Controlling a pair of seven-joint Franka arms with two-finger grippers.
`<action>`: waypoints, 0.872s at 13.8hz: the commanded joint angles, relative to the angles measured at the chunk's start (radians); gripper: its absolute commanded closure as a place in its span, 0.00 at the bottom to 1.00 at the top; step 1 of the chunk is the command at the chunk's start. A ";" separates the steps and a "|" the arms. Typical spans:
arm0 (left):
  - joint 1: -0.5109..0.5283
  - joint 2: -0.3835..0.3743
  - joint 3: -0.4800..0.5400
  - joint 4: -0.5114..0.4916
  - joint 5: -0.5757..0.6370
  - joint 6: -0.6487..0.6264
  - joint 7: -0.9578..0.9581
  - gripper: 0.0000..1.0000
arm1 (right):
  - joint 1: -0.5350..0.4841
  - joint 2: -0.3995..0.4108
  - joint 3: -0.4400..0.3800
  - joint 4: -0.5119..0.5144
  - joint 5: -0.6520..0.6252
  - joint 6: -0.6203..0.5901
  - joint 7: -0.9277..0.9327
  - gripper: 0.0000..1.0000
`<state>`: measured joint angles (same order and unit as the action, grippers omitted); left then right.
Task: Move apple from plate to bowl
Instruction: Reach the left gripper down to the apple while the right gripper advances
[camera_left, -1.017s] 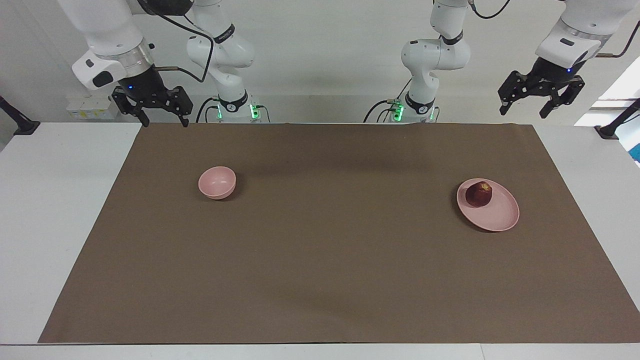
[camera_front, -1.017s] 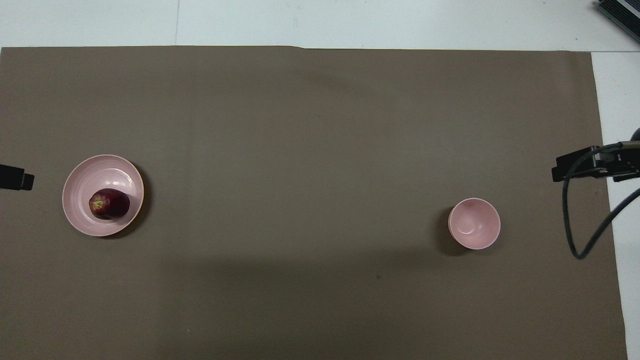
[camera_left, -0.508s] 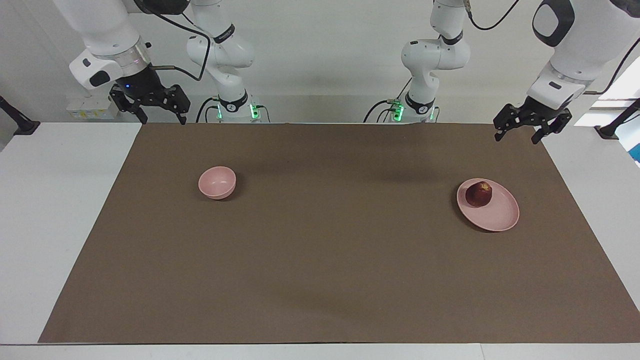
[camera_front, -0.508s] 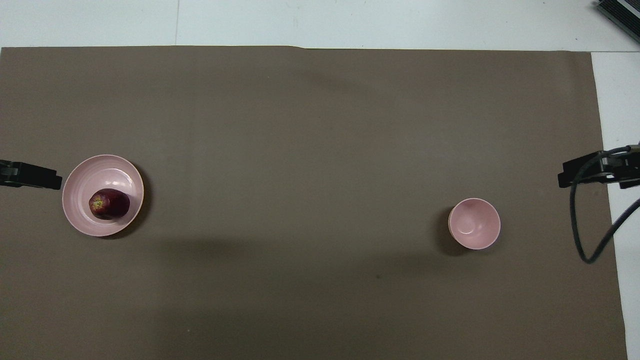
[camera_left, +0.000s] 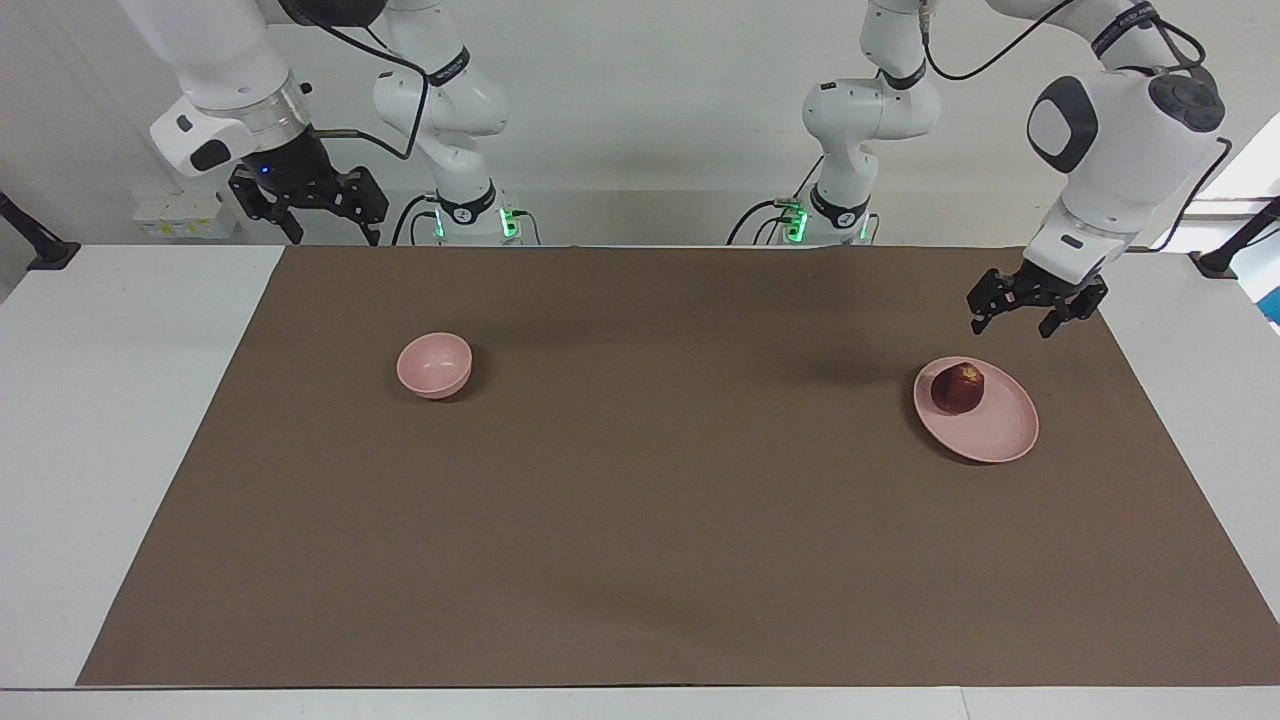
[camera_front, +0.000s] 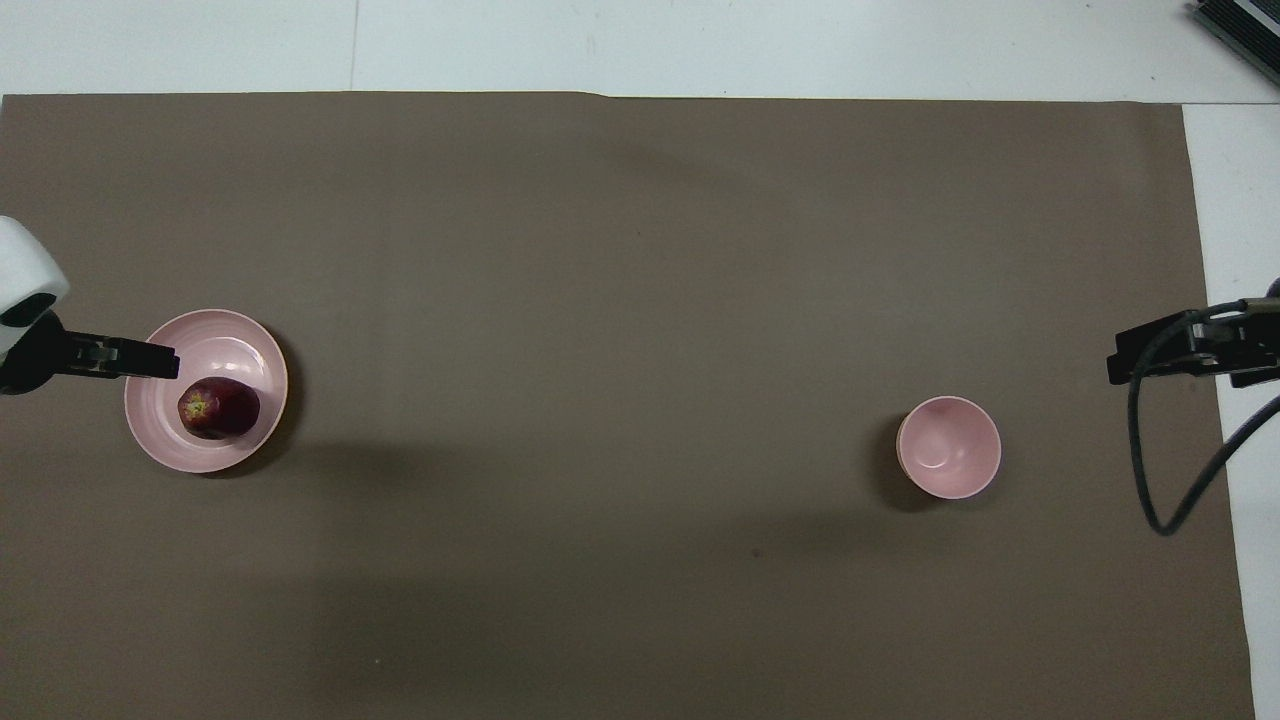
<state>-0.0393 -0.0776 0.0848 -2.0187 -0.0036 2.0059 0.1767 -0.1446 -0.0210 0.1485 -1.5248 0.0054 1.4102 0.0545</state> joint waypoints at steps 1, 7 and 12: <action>0.019 -0.019 -0.005 -0.118 -0.006 0.140 0.014 0.00 | 0.017 -0.030 0.005 -0.052 0.007 0.010 0.059 0.00; 0.042 0.053 -0.007 -0.297 -0.012 0.436 0.014 0.00 | 0.086 -0.022 0.005 -0.113 0.024 0.104 0.154 0.00; 0.044 0.075 -0.007 -0.305 -0.013 0.456 0.014 0.50 | 0.117 -0.016 0.005 -0.133 0.024 0.135 0.191 0.00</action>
<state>-0.0075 0.0131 0.0852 -2.3101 -0.0055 2.4554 0.1767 -0.0227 -0.0210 0.1517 -1.6313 0.0150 1.5171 0.2295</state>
